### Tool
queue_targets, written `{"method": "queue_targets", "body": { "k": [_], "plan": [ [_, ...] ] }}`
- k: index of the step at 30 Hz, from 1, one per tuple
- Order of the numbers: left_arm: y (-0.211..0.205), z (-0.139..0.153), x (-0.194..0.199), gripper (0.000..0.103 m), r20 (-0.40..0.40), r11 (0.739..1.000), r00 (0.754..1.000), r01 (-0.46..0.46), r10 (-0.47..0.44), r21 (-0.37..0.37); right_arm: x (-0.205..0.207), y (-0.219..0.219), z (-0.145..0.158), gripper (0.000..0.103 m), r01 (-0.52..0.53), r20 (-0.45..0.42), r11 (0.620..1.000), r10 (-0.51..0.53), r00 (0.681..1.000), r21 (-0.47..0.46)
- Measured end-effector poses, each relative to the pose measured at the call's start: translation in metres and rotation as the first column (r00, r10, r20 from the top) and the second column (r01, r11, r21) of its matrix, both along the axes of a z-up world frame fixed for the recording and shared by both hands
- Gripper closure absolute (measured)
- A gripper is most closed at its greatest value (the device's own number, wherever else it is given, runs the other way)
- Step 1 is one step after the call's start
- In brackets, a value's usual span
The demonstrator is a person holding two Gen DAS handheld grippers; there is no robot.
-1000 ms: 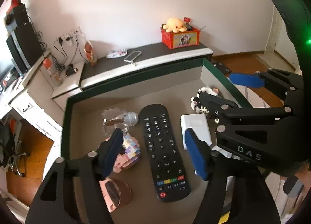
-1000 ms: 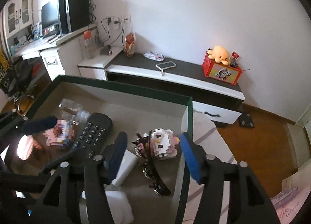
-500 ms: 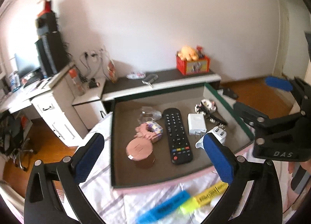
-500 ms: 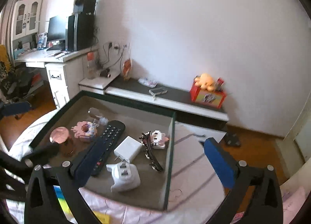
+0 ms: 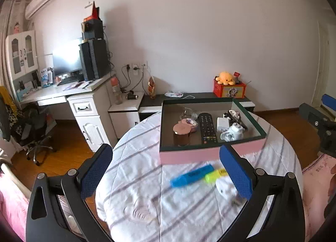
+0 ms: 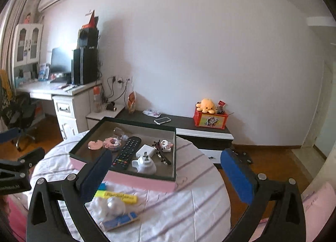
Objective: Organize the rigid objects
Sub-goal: 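Withdraw both tools from the box back over the bed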
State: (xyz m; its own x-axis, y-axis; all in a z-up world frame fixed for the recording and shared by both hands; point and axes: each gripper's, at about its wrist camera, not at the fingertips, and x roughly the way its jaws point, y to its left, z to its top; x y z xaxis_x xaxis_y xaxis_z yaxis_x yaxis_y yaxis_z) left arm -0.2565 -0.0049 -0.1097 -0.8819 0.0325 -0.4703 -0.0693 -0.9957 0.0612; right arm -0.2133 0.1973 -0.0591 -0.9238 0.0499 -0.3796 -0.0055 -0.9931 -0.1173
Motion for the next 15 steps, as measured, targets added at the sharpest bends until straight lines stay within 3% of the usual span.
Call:
{"method": "queue_targets", "body": {
  "k": [8,15],
  "plan": [
    [-0.004,0.006,0.052,0.000,-0.039,1.000,0.999,0.017,-0.018,-0.019,0.058,0.002,0.006,0.000,0.033,-0.033,0.998,-0.034,0.999,-0.049],
    [-0.010,0.010,0.071,0.000,-0.054,1.000,0.998,0.016,-0.017,-0.005,0.085,0.002,0.009,0.000,0.054,-0.044,0.998,-0.055,0.998,-0.042]
  ]
}}
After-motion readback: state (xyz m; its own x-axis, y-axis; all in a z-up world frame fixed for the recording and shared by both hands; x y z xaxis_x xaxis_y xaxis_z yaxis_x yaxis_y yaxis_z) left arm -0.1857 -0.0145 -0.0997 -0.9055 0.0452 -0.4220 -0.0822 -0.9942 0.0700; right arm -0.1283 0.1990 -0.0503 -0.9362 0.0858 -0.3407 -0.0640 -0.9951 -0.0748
